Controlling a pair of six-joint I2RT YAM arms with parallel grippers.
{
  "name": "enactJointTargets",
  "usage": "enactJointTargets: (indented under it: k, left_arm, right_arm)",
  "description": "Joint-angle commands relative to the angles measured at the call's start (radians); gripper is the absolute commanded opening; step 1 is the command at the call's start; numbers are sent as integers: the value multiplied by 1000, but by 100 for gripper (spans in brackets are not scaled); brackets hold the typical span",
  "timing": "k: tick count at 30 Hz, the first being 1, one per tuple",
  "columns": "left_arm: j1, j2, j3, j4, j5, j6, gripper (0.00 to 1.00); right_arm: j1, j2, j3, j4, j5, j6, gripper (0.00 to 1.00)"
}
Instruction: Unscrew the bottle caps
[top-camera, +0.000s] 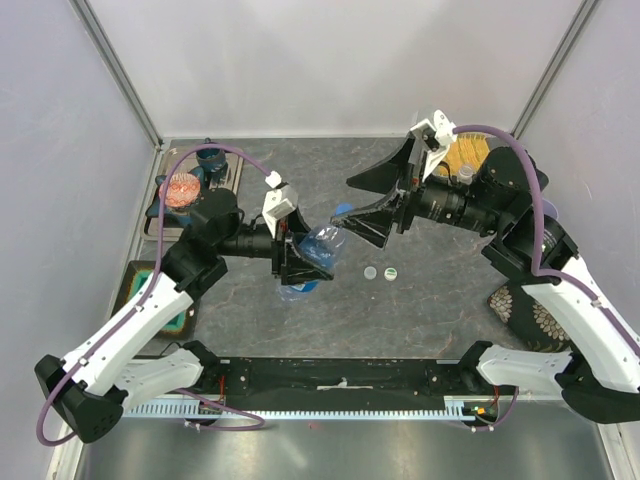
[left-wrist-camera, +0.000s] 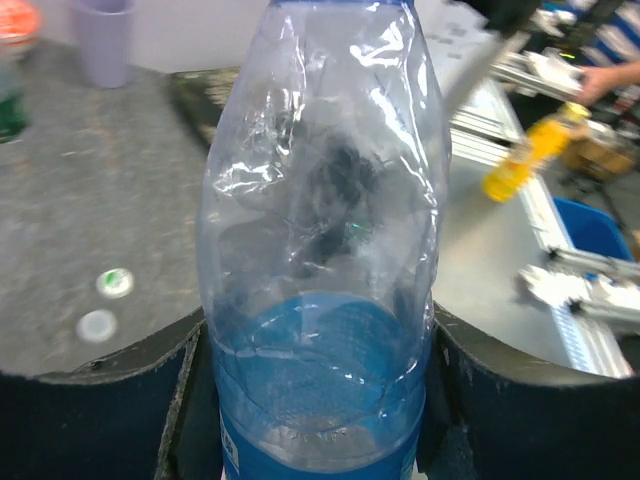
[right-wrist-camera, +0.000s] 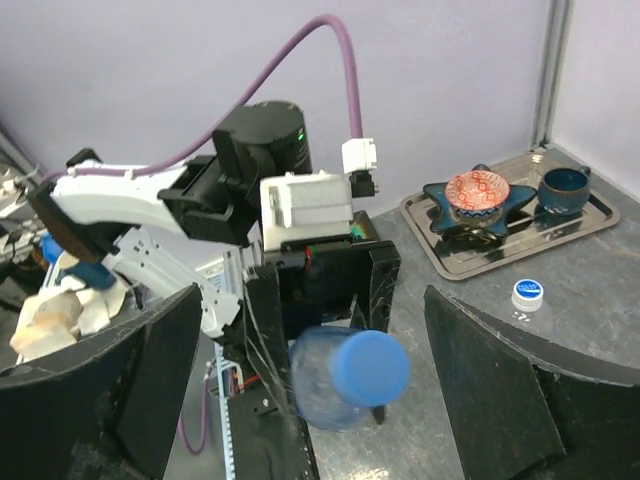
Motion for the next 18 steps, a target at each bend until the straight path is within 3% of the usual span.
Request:
enactJointTargets:
  k: [1,5,6,9,12,18]
  left_arm:
    - [-41,-17,32,-74,-384,140,37]
    - [-166,-25,14,-61,-777,220,39]
    - [-189,-22,11,-55,-931,232,39]
    - [-260,-10,2,-24,-1173,275,39]
    - [-308,1,-4,2,-1316,300,39]
    - [-354,13,-12,33,-1425,331,39]
  right_arm:
    - [0,-4,36,18,148,95,98]
    - [0,-15,-25,35,382,225,95]
    - [0,-15,-37,37,439,264,94]
    - [0,-8,-70,32,517,298,93]
    - [0,5,-83,28,559,327,91]
    - [0,53,-80,17,585,345,89]
